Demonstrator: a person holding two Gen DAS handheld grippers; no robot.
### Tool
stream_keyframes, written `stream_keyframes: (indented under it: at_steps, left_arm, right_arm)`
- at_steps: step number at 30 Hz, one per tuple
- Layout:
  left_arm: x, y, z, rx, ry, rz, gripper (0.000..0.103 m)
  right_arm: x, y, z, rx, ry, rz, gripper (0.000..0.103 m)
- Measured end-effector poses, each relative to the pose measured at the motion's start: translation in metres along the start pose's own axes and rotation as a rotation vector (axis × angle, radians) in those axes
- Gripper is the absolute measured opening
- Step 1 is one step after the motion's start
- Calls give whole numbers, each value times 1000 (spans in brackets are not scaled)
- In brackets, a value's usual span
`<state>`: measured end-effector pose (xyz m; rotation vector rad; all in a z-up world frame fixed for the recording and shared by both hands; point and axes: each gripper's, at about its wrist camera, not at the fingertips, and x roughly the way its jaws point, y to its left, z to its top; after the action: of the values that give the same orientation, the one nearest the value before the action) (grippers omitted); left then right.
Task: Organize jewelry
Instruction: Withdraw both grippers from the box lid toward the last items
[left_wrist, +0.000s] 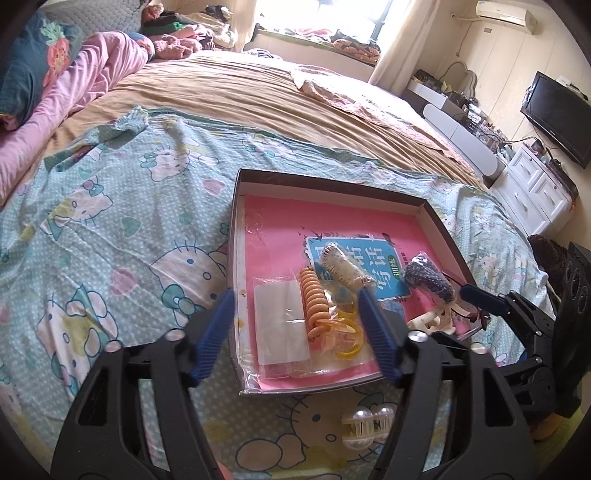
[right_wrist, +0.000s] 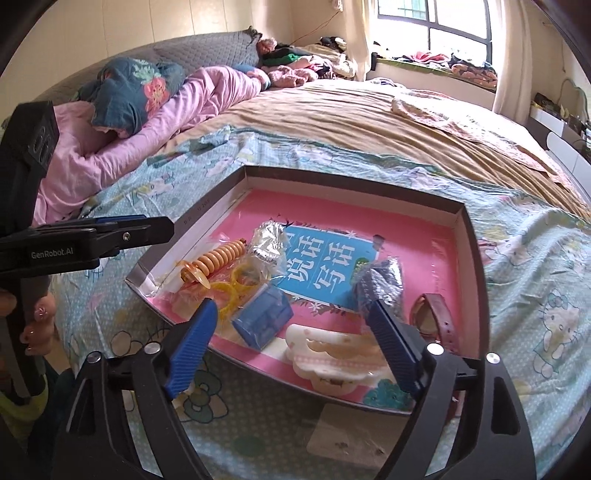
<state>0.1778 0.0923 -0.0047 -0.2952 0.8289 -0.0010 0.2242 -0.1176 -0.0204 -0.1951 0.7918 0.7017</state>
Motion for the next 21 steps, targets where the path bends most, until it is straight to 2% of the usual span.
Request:
stream_keyframes:
  at_steps: [2,4,10,15,21]
  left_arm:
    - [-6,-1,0,3,-12,7,70]
    - [-11,-2,0,6,-22,12,80]
    - [-28,-4,-3,15,-54,21,87]
    - [-39,-10,-11,35,-67,24,90]
    - [-39,-15,-30,58,-31,25,90]
  right_arm:
    - [-7,-1,1,4,-14,-3,89]
    - [-17,-3,1,13,-31,-2,90]
    - [-41,-6,-2,21,-67,-10,90]
    - [-56,-9,-10,25,-78,-19,90]
    - [-63,-13,-27,31,-55,-37,90]
